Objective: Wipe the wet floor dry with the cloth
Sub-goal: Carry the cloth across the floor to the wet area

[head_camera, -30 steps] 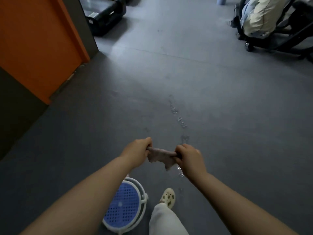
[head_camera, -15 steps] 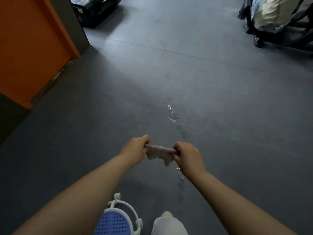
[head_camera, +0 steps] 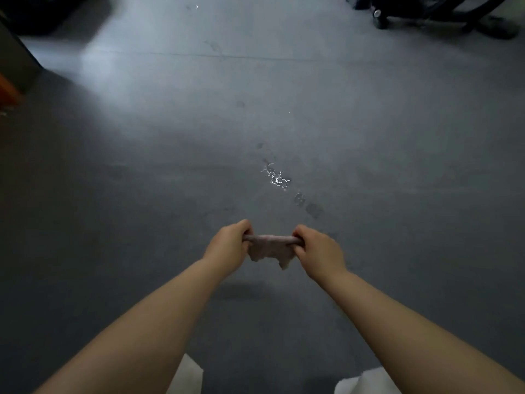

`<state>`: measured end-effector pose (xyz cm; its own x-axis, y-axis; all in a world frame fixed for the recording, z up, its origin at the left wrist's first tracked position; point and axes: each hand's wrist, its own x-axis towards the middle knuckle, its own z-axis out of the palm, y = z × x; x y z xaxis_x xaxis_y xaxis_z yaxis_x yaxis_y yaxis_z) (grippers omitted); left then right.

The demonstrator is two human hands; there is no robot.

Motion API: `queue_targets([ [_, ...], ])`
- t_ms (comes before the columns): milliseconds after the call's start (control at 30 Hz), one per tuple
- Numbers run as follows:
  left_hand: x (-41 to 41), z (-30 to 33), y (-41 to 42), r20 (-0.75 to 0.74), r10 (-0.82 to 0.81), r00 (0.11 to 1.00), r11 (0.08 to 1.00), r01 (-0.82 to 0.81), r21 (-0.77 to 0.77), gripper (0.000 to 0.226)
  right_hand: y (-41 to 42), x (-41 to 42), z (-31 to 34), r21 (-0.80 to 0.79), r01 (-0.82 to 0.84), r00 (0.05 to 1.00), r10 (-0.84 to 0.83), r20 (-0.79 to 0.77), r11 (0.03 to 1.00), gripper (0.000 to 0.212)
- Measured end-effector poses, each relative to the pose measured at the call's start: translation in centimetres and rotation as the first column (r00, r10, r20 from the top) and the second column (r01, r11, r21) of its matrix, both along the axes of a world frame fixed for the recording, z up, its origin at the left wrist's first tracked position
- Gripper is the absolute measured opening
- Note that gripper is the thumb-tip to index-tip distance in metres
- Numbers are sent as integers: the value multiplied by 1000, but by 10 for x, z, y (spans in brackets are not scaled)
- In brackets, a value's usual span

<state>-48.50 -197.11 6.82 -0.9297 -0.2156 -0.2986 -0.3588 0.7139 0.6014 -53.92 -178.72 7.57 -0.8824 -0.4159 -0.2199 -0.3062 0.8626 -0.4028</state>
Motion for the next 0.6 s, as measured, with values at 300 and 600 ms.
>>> queue_targets([
  [300,-20,-141,-5,-49,-26,998,1000,25,-8,11,-8,-6,-147,-81,110,994,-110,-1,991,9],
  [600,-4,-135,11,-148,-17,989,1000,17,0,10,-1,16,-148,-363,241,970,-236,60,900,16],
])
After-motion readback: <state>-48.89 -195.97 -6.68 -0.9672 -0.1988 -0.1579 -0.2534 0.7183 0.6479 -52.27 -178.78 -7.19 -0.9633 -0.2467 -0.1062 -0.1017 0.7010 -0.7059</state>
